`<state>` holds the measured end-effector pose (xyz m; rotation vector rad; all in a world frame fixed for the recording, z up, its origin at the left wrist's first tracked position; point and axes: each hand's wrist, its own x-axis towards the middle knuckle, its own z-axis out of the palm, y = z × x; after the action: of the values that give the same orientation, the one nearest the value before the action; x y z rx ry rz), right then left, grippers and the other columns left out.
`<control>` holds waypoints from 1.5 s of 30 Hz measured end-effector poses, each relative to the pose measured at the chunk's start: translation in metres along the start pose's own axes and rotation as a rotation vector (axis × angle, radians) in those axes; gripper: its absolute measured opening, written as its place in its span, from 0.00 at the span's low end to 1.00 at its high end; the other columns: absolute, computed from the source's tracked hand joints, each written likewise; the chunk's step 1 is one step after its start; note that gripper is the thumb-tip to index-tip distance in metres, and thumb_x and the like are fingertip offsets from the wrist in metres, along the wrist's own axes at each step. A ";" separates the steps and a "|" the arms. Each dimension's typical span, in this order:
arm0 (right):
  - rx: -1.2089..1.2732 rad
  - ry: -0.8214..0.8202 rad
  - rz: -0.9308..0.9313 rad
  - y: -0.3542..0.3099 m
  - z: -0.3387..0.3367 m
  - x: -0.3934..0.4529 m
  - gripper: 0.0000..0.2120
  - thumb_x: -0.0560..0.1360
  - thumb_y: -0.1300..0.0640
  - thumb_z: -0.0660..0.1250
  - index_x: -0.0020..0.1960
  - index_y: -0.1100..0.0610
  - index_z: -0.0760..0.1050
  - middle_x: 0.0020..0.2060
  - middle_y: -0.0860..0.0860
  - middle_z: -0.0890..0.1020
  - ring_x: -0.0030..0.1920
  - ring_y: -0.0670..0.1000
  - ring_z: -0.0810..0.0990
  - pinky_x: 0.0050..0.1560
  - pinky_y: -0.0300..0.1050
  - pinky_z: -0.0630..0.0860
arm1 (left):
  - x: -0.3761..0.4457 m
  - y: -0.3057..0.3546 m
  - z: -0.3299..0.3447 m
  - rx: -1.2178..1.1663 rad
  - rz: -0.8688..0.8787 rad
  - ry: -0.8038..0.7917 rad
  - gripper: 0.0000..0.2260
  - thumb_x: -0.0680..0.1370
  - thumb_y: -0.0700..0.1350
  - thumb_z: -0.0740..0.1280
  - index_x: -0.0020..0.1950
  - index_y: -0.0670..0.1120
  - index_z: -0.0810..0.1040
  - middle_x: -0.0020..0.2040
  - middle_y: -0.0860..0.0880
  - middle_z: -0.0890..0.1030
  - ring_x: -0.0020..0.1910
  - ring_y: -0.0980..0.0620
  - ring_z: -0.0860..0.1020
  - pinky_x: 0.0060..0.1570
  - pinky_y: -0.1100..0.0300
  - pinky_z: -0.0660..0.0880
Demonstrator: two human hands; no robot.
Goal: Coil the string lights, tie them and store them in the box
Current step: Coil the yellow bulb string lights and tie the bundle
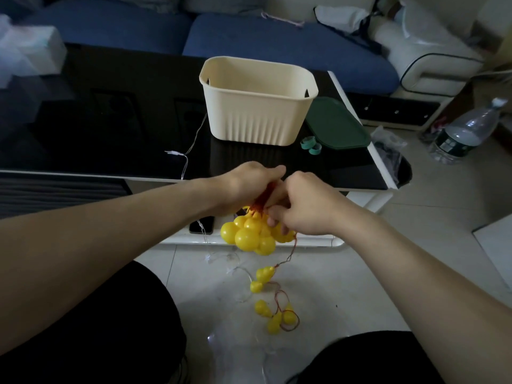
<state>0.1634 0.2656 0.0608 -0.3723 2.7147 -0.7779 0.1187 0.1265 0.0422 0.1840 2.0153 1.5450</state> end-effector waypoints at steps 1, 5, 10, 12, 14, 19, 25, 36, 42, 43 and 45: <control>0.110 -0.016 -0.001 0.003 0.000 0.000 0.09 0.75 0.64 0.68 0.38 0.56 0.83 0.35 0.51 0.86 0.34 0.50 0.85 0.40 0.47 0.82 | -0.003 0.001 0.000 0.025 -0.004 -0.049 0.24 0.84 0.53 0.55 0.39 0.39 0.78 0.33 0.44 0.80 0.33 0.48 0.76 0.38 0.58 0.73; 0.349 0.047 -0.008 0.023 -0.008 0.006 0.08 0.72 0.61 0.77 0.42 0.65 0.81 0.32 0.56 0.85 0.30 0.53 0.83 0.36 0.51 0.79 | -0.008 0.001 0.003 0.100 -0.047 -0.339 0.33 0.84 0.60 0.44 0.45 0.38 0.80 0.34 0.42 0.80 0.29 0.48 0.74 0.31 0.61 0.72; 0.407 -0.025 0.059 0.050 -0.024 0.003 0.19 0.62 0.49 0.78 0.45 0.62 0.83 0.35 0.57 0.84 0.37 0.50 0.80 0.44 0.47 0.78 | -0.011 0.004 0.005 0.260 -0.072 -0.313 0.26 0.83 0.59 0.54 0.42 0.40 0.79 0.24 0.48 0.67 0.23 0.51 0.62 0.28 0.59 0.62; 0.464 -0.091 0.088 0.060 -0.026 0.001 0.16 0.63 0.49 0.77 0.45 0.59 0.85 0.41 0.58 0.86 0.43 0.52 0.82 0.51 0.49 0.79 | -0.009 0.003 0.001 0.251 -0.071 -0.291 0.21 0.83 0.54 0.59 0.38 0.40 0.77 0.23 0.48 0.63 0.23 0.52 0.60 0.26 0.59 0.58; 0.525 -0.152 0.120 0.066 -0.027 0.001 0.06 0.70 0.57 0.75 0.45 0.58 0.85 0.41 0.56 0.86 0.44 0.51 0.83 0.52 0.45 0.81 | -0.009 0.004 -0.002 0.286 -0.073 -0.222 0.20 0.83 0.48 0.61 0.33 0.42 0.74 0.21 0.48 0.63 0.21 0.51 0.60 0.26 0.59 0.58; 0.456 -0.096 0.042 0.051 -0.013 0.003 0.03 0.76 0.60 0.72 0.43 0.58 0.83 0.30 0.50 0.82 0.33 0.48 0.80 0.43 0.42 0.79 | -0.009 0.003 -0.004 0.231 -0.126 -0.156 0.23 0.84 0.52 0.58 0.31 0.44 0.72 0.21 0.47 0.65 0.19 0.48 0.64 0.26 0.59 0.63; 0.479 0.093 -0.001 0.042 -0.009 0.008 0.05 0.77 0.60 0.72 0.43 0.59 0.81 0.24 0.46 0.79 0.25 0.40 0.74 0.29 0.31 0.70 | -0.008 0.007 -0.016 0.059 -0.175 -0.333 0.18 0.83 0.52 0.56 0.38 0.44 0.71 0.26 0.51 0.57 0.24 0.54 0.54 0.26 0.60 0.51; 0.559 -0.094 0.301 0.069 -0.014 0.004 0.30 0.78 0.33 0.58 0.42 0.60 0.81 0.33 0.54 0.81 0.33 0.51 0.79 0.37 0.44 0.75 | -0.001 0.006 -0.019 -0.386 -0.095 -0.123 0.19 0.86 0.53 0.50 0.39 0.47 0.66 0.25 0.50 0.66 0.23 0.51 0.70 0.28 0.61 0.68; 0.416 -0.055 0.354 0.080 -0.016 0.004 0.23 0.83 0.45 0.61 0.43 0.64 0.80 0.26 0.51 0.76 0.27 0.49 0.75 0.38 0.46 0.74 | 0.000 0.012 -0.034 -0.532 -0.063 0.008 0.16 0.84 0.51 0.54 0.39 0.45 0.68 0.44 0.39 0.85 0.41 0.44 0.85 0.44 0.57 0.76; 0.368 -0.006 0.339 0.079 -0.015 0.004 0.21 0.82 0.48 0.63 0.43 0.64 0.80 0.25 0.51 0.75 0.26 0.48 0.73 0.36 0.45 0.73 | 0.000 0.012 -0.034 -0.543 -0.063 -0.002 0.16 0.83 0.51 0.55 0.39 0.45 0.68 0.49 0.37 0.85 0.46 0.42 0.85 0.49 0.55 0.77; 0.264 0.081 0.284 0.071 -0.014 0.007 0.19 0.81 0.49 0.65 0.40 0.62 0.81 0.26 0.52 0.74 0.27 0.49 0.71 0.35 0.45 0.68 | 0.000 0.011 -0.034 -0.579 -0.056 -0.022 0.15 0.82 0.50 0.56 0.38 0.44 0.68 0.54 0.34 0.83 0.53 0.40 0.83 0.59 0.52 0.76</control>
<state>0.1408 0.3282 0.0321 0.1042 2.6085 -1.0661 0.0985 0.1019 0.0580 -0.0845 1.4626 1.9999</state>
